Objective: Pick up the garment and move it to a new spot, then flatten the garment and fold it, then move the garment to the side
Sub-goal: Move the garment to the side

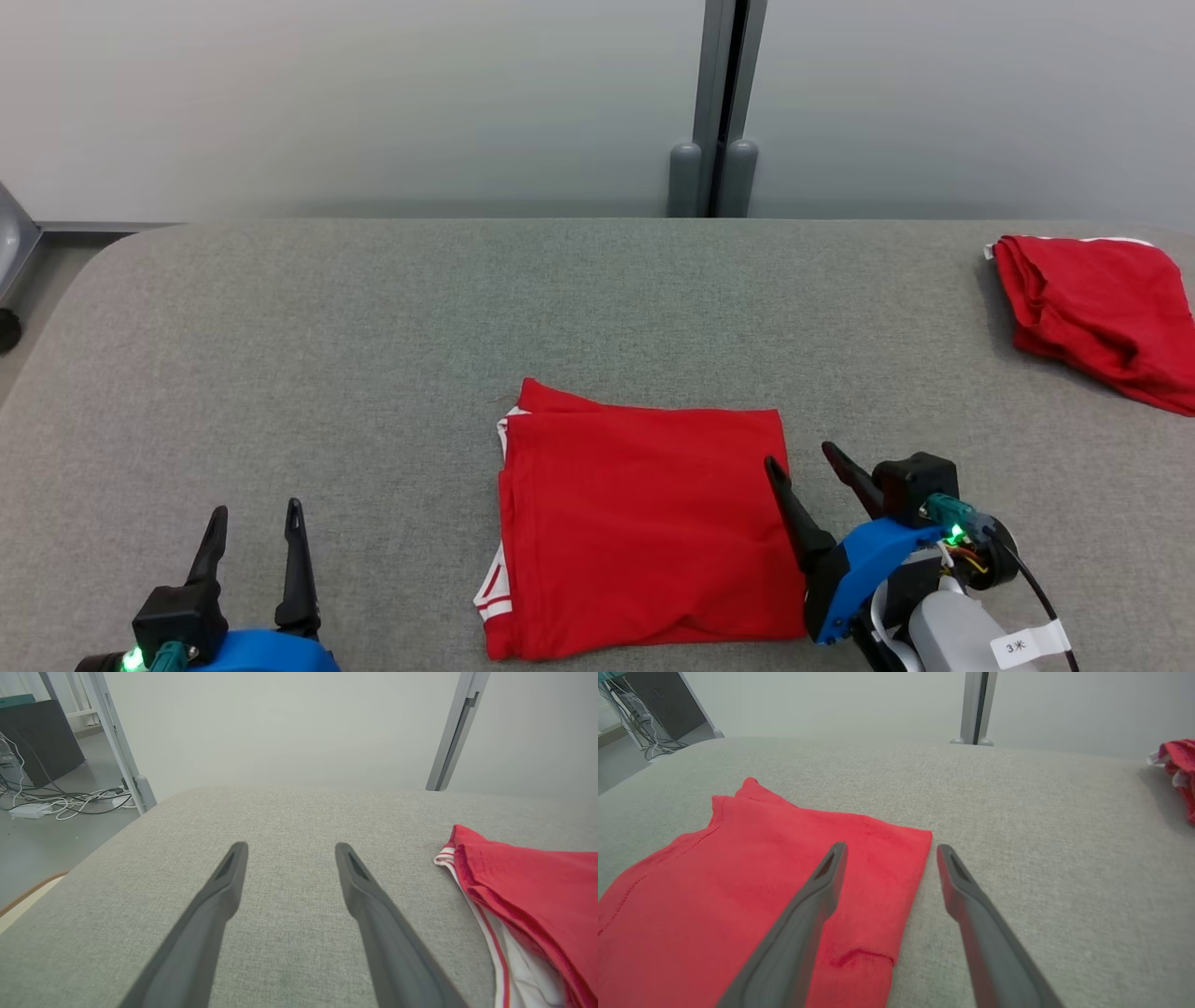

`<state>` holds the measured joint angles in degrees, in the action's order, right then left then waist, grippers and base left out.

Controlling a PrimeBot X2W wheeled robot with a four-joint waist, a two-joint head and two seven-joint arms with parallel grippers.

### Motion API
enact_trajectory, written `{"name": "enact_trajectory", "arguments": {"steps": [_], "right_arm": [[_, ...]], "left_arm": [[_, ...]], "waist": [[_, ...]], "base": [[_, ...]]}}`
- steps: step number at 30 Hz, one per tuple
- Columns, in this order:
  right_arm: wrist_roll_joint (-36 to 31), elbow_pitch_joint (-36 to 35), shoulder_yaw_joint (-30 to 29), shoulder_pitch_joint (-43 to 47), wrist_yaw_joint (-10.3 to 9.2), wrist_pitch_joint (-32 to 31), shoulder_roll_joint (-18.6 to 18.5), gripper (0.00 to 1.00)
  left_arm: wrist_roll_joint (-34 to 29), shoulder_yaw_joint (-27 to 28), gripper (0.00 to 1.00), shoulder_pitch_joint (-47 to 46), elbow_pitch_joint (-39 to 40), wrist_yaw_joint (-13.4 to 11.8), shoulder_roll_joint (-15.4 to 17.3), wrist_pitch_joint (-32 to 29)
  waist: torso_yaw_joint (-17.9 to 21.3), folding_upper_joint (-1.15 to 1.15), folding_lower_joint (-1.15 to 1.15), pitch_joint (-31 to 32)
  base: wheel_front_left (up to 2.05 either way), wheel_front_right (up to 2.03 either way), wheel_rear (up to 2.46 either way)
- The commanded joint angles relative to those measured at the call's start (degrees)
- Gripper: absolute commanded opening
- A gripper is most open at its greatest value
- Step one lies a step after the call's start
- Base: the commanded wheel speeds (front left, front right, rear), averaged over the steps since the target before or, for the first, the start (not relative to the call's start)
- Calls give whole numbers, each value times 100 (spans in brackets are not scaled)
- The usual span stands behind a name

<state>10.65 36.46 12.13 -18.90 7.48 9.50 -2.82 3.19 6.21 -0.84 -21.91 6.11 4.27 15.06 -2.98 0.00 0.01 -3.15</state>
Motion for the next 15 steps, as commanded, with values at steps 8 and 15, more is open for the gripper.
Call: {"name": "enact_trajectory", "arguments": {"steps": [8, 15], "right_arm": [[248, 1037, 238, -169, 3, -49, -18, 100], [797, 1538, 768, -251, 3, 103, -12, 100]], "left_arm": [[88, -27, 100, -242, -29, 27, 4, 14], [108, -32, 100, -317, -55, 42, -10, 14]], "waist": [[-131, 0, -1, -189], [-155, 0, -1, -270]], "base": [[0, 0, 0], [0, 0, 0]]}}
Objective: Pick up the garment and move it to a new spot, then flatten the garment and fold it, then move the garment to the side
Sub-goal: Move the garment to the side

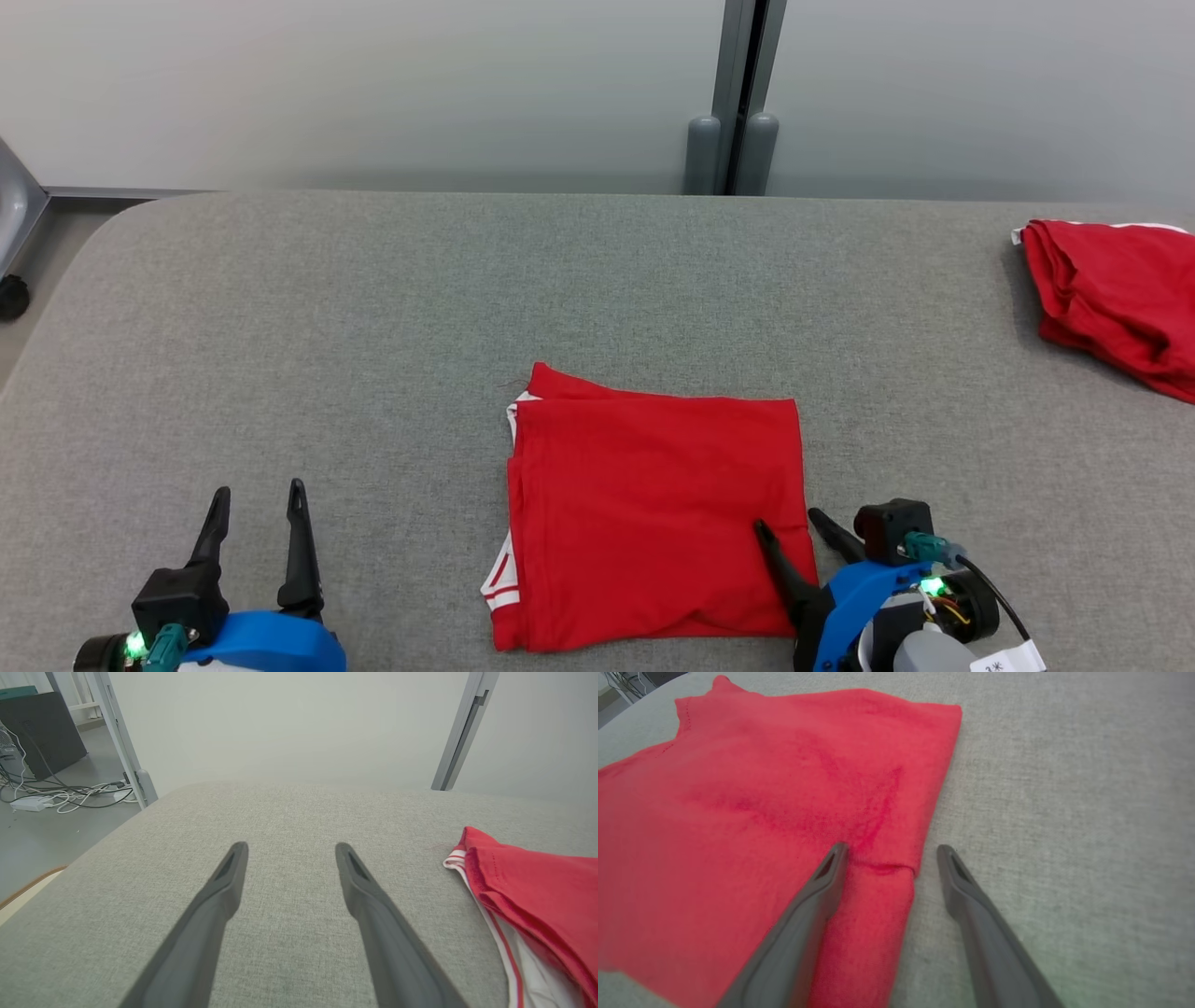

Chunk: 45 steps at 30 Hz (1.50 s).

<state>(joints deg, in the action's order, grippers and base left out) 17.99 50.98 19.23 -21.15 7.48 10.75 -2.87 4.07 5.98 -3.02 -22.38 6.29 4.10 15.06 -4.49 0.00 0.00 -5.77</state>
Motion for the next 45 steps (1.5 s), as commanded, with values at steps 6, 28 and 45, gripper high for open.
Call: {"name": "enact_trajectory", "arguments": {"steps": [6, 28, 45], "right_arm": [[492, 424, 525, -266, 4, 104, 6, 100], [-728, 662, 836, -3232, 1, 366, -979, 0], [-131, -252, 454, -4705, 1, -208, -2729, 0]], "left_arm": [[37, -27, 100, -147, 26, 31, -8, 14], [-72, -10, 100, -497, 769, 66, 159, 14], [-232, 216, 100, -638, 2389, 32, 762, 14]], "waist": [[-23, 0, 0, -63], [471, 0, 0, -978], [1779, 0, 0, -2479]], "base": [[0, 0, 0], [0, 0, 0], [0, 0, 0]]}}
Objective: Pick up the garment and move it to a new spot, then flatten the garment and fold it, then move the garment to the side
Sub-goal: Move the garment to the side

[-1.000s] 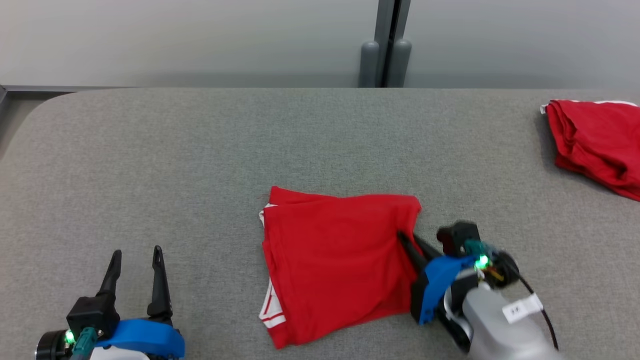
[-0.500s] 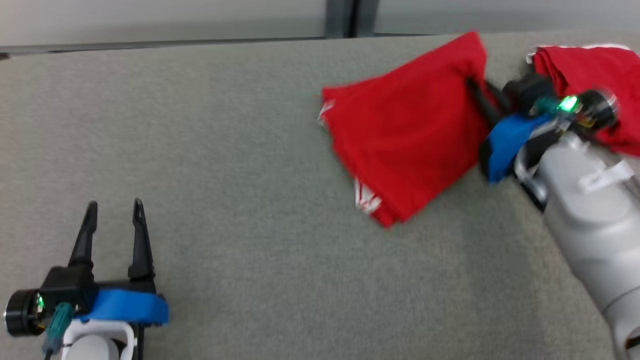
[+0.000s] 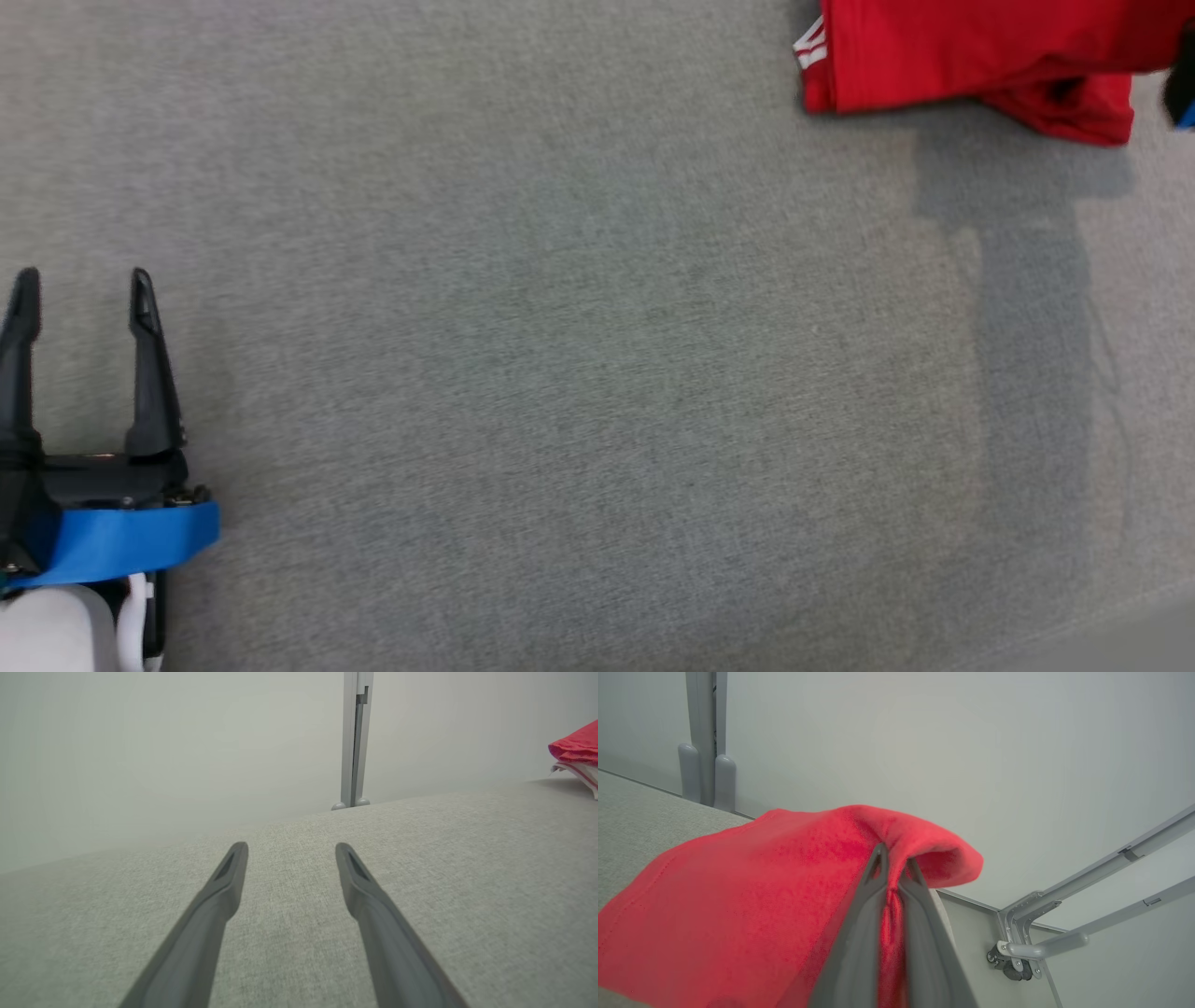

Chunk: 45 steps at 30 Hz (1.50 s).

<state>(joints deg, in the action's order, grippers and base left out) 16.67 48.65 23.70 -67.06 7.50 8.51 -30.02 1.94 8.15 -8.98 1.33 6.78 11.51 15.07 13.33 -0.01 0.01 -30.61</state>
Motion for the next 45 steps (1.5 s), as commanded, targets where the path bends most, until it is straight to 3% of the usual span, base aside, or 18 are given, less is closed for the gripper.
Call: {"name": "enact_trajectory", "arguments": {"steps": [1, 7, 10, 16, 17, 18, 19, 23, 33, 38, 45], "right_arm": [[75, -41, -48, -138, -1, -52, -124, 0], [182, -108, -87, -308, -1, -424, -288, 0], [-73, -26, -42, -435, -1, -529, -374, 0], [-427, 226, -282, -793, -1, -432, -150, 0], [-565, 306, -330, -817, -1, -432, -166, 17], [-677, 374, -385, -856, -2, -427, -172, 74], [-752, 449, -459, -900, -2, -467, -133, 100], [-1091, 709, -683, -949, -1, -629, 27, 100], [-1639, 638, -1247, -521, 0, 99, 260, 100], [-1615, 256, -1390, 98, -1, 529, 719, 100], [-1483, -639, -1310, 1496, -1, 670, 1465, 100]], "left_arm": [[-31, 1, 100, -55, 85, -16, 61, 13], [-27, 60, 100, -106, 371, -27, 238, -10], [-9, -8, 100, -192, 396, -17, 274, -41], [43, -72, 100, -284, 362, -13, 311, -42], [51, -58, 100, -282, 340, -15, 321, -38], [67, -61, 100, -283, 315, -17, 320, -34], [86, -61, 100, -288, 288, -19, 320, -33], [134, -53, 100, -267, 204, -56, 288, -18], [213, -142, 100, -215, -42, -123, 110, 8], [266, -65, 100, 22, -225, -177, -30, 11], [314, -40, 100, 438, -515, -216, -236, 11]], "waist": [[56, 1, -1, -52], [335, 1, -1, -387], [336, 1, -1, -508], [237, 1, -1, -627], [217, 1, -1, -631], [190, 1, -1, -629], [169, 1, -1, -623], [122, 1, -1, -569], [-114, 1, -1, -66], [-269, 1, -1, 470], [-508, 1, -1, 1170]], "base": [[0, 0, 0], [0, 0, 0], [0, 0, 0], [0, 0, 0], [0, 0, 0], [0, 0, 0], [0, 0, 0], [0, 0, 0], [0, 0, 0], [0, 0, 0], [0, 0, 0]]}}
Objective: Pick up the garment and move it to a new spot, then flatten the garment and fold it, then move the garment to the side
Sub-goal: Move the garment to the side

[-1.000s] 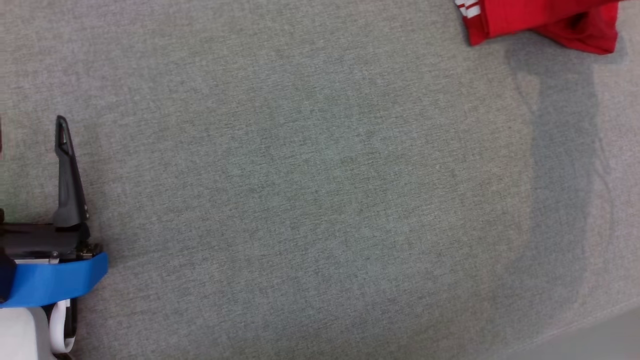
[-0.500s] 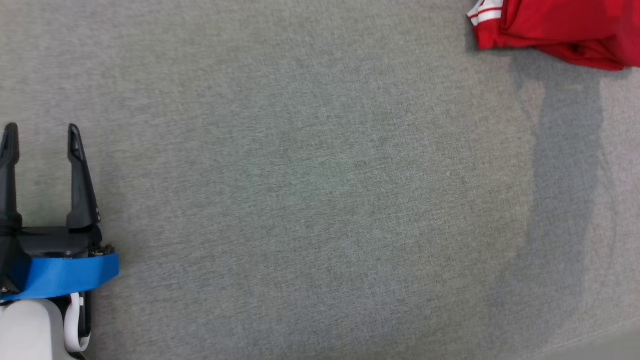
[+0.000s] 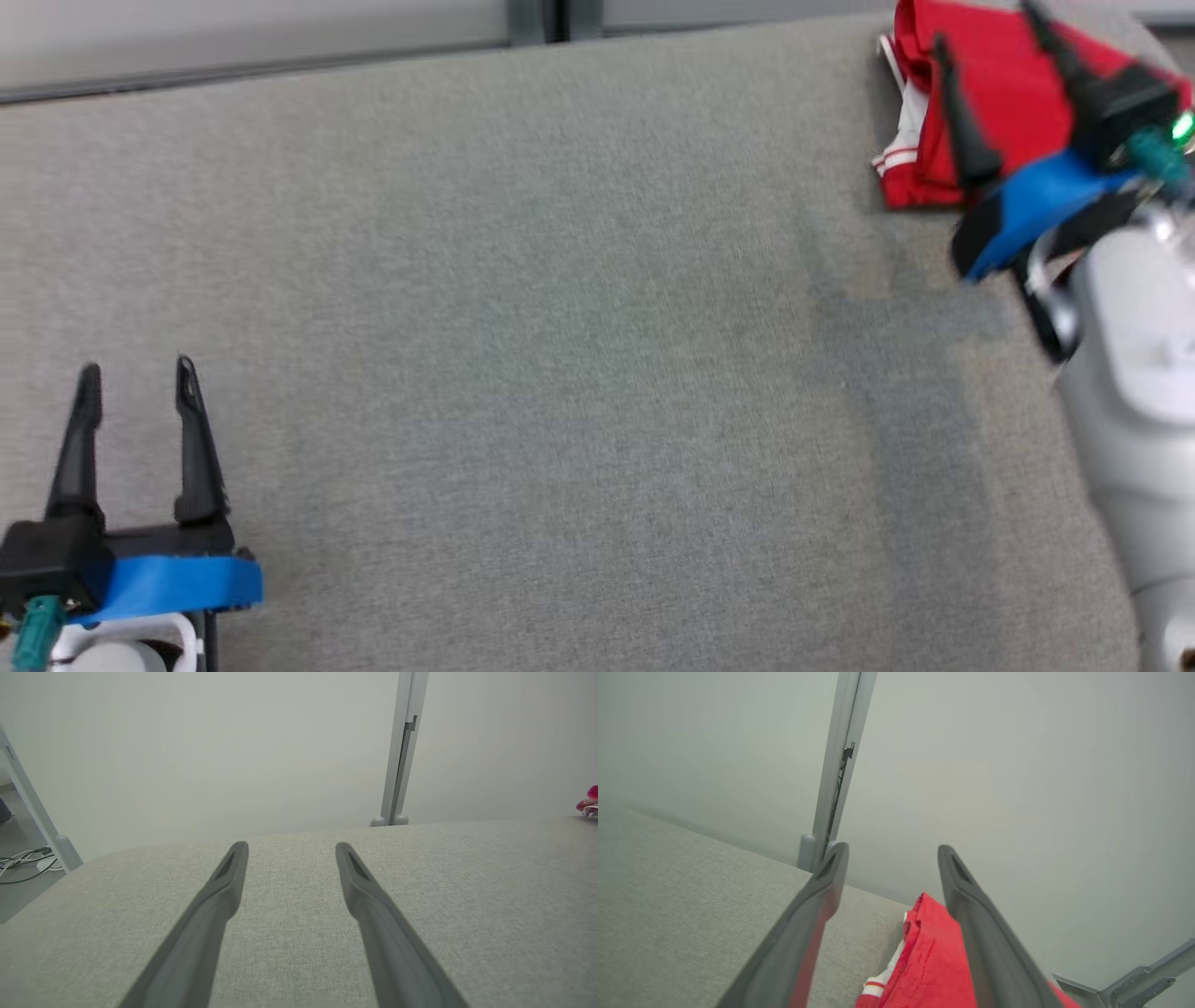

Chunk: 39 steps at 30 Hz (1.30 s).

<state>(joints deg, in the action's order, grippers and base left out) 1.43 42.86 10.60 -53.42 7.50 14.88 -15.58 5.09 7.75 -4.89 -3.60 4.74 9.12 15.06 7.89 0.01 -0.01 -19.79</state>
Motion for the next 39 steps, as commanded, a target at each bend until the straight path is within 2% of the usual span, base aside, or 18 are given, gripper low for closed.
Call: {"name": "enact_trajectory", "arguments": {"steps": [1, 8, 19, 24, 29, 39], "right_arm": [[63, -217, 31, 345, 0, 36, 112, 100], [529, -1206, -161, 1890, 0, 37, 392, 100], [607, -1967, -829, 3936, 0, 38, 915, 100], [563, -2169, -1091, 4520, 0, 38, 1132, 100], [546, -2261, -1112, 4955, 0, 39, 1241, 100], [663, -2190, -1024, 5315, 0, 39, 1269, 100]], "left_arm": [[-1, -5, 100, 82, -74, -9, -28, 12], [-1, -98, 100, 288, -492, 42, -187, 12], [-14, -222, 100, 432, -1109, 125, -317, 12], [-37, -287, 100, 466, -1306, 145, -348, 13], [-56, -324, 100, 586, -1441, 164, -391, 13], [-58, -337, 100, 685, -1623, 173, -447, 13]], "waist": [[2, -1, 1, 186], [-316, -1, 1, 750], [-669, -1, 1, 1266], [-795, -1, 1, 1469], [-843, -1, 1, 1709], [-877, -1, 1, 2031]], "base": [[0, 0, 0], [0, 0, 0], [0, 0, 0], [0, 0, 0], [0, 0, 0], [0, 0, 0]]}}
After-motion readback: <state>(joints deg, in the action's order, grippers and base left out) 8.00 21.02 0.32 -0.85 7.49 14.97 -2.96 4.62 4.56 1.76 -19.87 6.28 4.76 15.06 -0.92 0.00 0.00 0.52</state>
